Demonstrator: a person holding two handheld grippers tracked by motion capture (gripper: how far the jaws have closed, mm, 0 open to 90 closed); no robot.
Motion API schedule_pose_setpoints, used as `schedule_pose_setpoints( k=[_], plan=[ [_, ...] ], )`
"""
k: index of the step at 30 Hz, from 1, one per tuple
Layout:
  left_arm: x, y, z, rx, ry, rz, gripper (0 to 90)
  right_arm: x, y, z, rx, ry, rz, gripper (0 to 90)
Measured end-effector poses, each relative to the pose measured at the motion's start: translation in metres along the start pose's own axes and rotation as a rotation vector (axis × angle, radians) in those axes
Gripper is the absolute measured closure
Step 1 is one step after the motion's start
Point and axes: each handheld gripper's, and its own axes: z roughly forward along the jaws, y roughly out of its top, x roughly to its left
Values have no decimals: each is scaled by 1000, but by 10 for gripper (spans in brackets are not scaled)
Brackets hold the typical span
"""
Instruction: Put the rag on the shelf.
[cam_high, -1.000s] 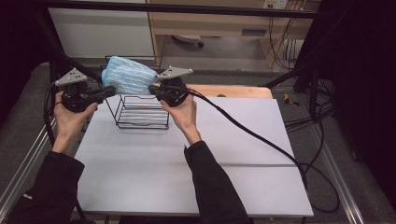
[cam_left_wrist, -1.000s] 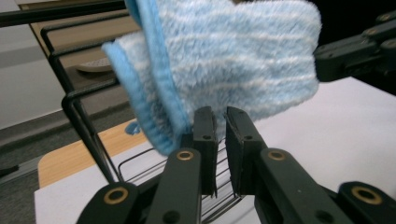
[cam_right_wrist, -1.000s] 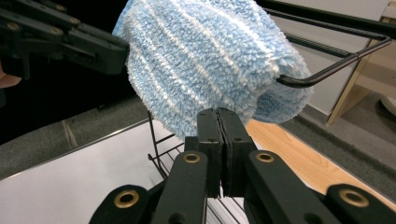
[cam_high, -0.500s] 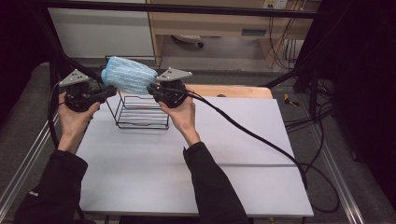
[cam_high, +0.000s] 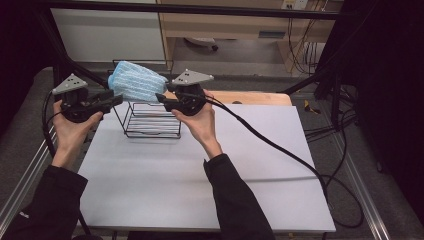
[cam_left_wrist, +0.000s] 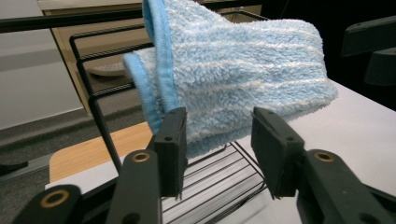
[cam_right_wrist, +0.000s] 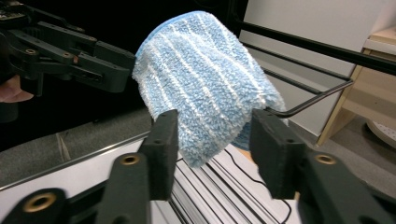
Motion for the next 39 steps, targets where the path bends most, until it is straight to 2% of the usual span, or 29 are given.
schedule_pose_setpoints(
  k=[7,18,24,31,39],
  plan=[
    [0,-6,-10,20,13,-1,432,-5,0,-17,22,1,23,340],
    [-4,-30,-12,48,-2,-2,277,-27,-20,-59,54,-22,76,178],
    [-12,-47,-6,69,-19,0,208,-43,-45,-90,61,-36,115,110],
    [-25,-73,7,108,-37,15,124,-59,-82,-126,80,-54,159,78],
    [-39,-101,20,138,-71,26,96,-70,-131,-161,111,-74,224,52]
  ],
)
